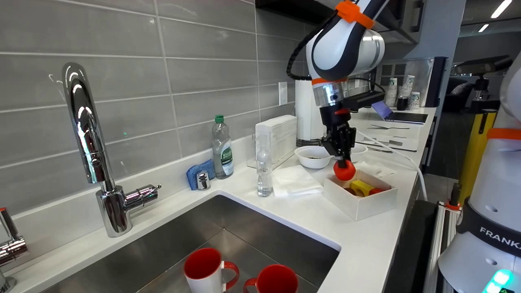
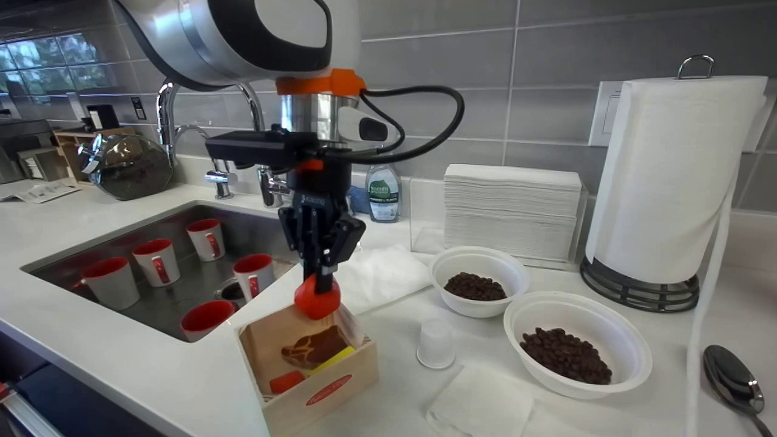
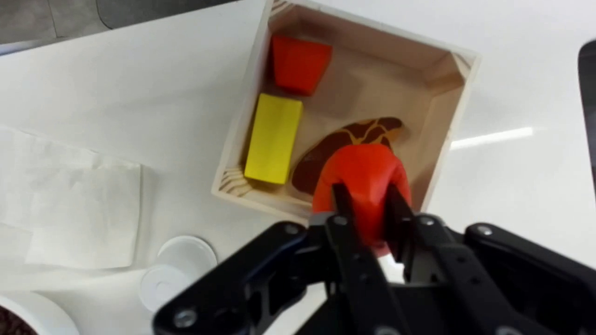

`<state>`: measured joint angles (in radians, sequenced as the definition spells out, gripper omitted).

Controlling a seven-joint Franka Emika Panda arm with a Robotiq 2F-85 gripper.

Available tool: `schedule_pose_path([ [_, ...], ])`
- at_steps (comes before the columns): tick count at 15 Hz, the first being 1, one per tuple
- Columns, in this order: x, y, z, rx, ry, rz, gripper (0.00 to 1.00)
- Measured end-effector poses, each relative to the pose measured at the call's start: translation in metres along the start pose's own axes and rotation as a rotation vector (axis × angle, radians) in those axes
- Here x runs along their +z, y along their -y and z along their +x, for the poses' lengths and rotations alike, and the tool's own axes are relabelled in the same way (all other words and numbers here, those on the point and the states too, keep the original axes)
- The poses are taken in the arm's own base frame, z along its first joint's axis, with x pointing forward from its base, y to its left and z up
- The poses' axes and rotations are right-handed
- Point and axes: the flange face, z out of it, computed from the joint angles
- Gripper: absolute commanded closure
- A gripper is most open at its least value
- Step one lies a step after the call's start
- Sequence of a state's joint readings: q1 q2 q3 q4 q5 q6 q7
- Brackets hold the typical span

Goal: Remove the orange ball from the wooden box and put it on the counter

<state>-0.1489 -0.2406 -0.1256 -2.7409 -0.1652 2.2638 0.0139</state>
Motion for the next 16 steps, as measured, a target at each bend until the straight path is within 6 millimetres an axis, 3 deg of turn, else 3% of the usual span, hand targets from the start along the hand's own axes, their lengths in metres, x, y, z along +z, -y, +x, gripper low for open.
schedule_pose_path([
  [5, -0.028, -0.018, 0.009, 0.099, -0.180, 0.052, 0.97],
  [9, -0.038, -0.030, 0.020, 0.176, -0.308, 0.058, 0.97],
  [10, -0.037, -0.032, 0.022, 0.192, -0.324, 0.058, 0.63],
  [11, -0.035, -0.033, 0.023, 0.203, -0.333, 0.057, 0.62],
  [16, -0.022, -0.037, 0.029, 0.248, -0.343, 0.057, 0.22],
])
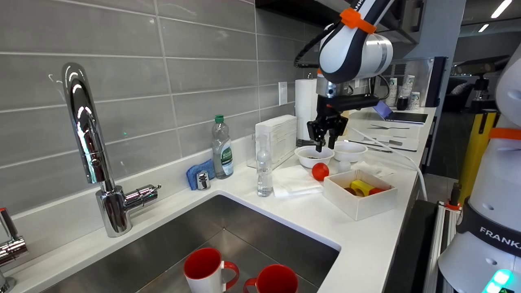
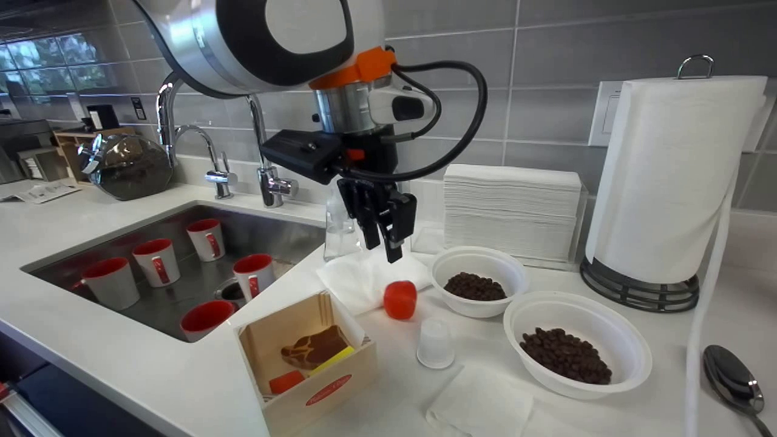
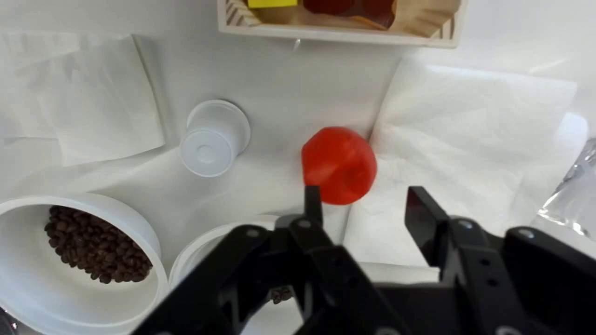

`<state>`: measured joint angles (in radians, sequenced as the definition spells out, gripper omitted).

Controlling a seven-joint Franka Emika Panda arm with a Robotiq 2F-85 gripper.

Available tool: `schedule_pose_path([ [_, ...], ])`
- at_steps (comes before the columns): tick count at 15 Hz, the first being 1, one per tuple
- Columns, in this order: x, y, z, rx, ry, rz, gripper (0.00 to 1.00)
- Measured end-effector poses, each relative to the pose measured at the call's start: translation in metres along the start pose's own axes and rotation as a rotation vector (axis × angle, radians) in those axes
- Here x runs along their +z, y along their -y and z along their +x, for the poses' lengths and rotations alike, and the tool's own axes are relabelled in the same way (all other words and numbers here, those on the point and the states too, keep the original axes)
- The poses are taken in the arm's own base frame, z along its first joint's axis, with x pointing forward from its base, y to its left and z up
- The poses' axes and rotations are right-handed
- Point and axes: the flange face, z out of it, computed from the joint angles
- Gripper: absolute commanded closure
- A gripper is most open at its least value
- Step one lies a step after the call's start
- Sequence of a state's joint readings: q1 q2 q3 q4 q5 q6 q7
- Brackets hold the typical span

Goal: Remove the orange ball from the wooden box and put it on the counter

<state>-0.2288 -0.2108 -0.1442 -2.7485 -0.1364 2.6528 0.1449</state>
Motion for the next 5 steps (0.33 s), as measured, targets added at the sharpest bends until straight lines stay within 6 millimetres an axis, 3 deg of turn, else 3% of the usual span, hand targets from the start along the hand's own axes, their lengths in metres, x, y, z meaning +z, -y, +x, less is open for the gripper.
schedule_pose_path([
  [3, 0.0019, -0.0012, 0.0003, 0.012, -0.001, 0.000, 0.00],
  [5, 0.0011, -0.0004, 0.0010, 0.010, -0.007, 0.000, 0.00],
])
